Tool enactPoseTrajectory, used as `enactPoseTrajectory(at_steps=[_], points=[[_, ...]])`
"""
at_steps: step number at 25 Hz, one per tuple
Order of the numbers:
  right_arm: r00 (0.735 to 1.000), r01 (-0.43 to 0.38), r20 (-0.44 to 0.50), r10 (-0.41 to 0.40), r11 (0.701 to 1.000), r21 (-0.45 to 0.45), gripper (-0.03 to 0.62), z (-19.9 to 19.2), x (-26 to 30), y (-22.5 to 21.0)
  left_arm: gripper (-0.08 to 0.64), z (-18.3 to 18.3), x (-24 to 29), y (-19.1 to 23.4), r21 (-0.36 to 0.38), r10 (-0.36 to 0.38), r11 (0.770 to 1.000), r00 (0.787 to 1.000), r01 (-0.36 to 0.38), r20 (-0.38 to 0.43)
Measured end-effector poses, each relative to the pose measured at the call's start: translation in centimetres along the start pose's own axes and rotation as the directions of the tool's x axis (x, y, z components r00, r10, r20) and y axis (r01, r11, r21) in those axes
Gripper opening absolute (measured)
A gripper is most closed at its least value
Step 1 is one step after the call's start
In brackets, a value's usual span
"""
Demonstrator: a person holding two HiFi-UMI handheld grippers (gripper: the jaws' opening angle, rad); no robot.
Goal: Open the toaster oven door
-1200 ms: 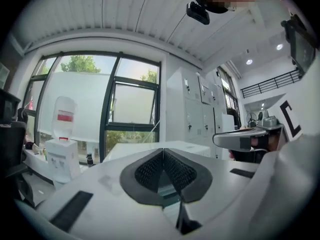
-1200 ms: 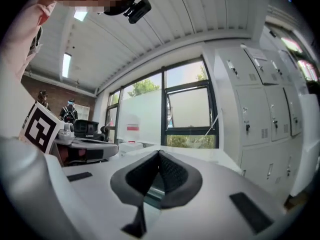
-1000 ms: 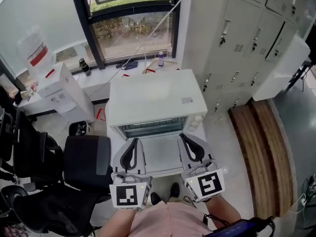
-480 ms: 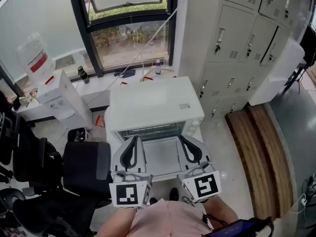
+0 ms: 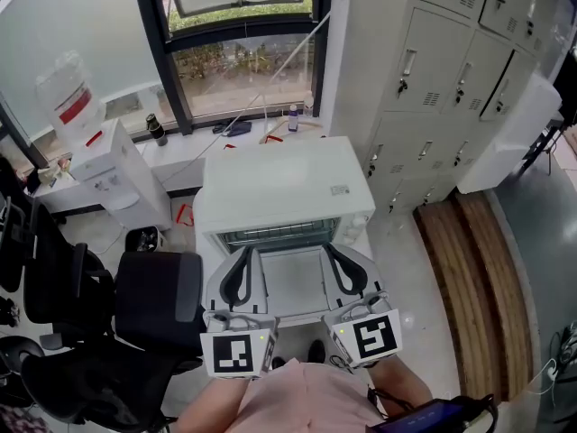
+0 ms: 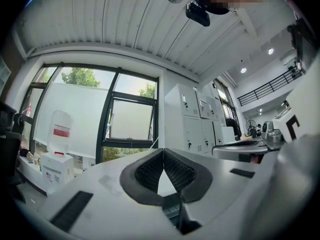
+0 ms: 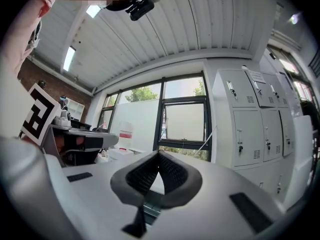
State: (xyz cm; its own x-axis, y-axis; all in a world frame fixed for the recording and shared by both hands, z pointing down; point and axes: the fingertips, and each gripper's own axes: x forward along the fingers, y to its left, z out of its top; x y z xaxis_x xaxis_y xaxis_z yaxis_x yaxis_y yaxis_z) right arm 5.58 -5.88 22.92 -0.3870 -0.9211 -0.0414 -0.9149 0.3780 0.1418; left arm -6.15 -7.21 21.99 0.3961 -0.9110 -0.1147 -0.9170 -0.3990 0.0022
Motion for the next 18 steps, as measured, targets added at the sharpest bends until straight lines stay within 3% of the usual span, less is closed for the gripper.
enactPoseTrajectory(at_steps=[18], points=[[0.998,-0.03,0.055,0.03,1.0,0.005,0.0,0.94,-0.03,0.55,0.014,0.05,-0.38,-0.69,0.022,0.007,1.0,1.0,-0.007,-0.004]])
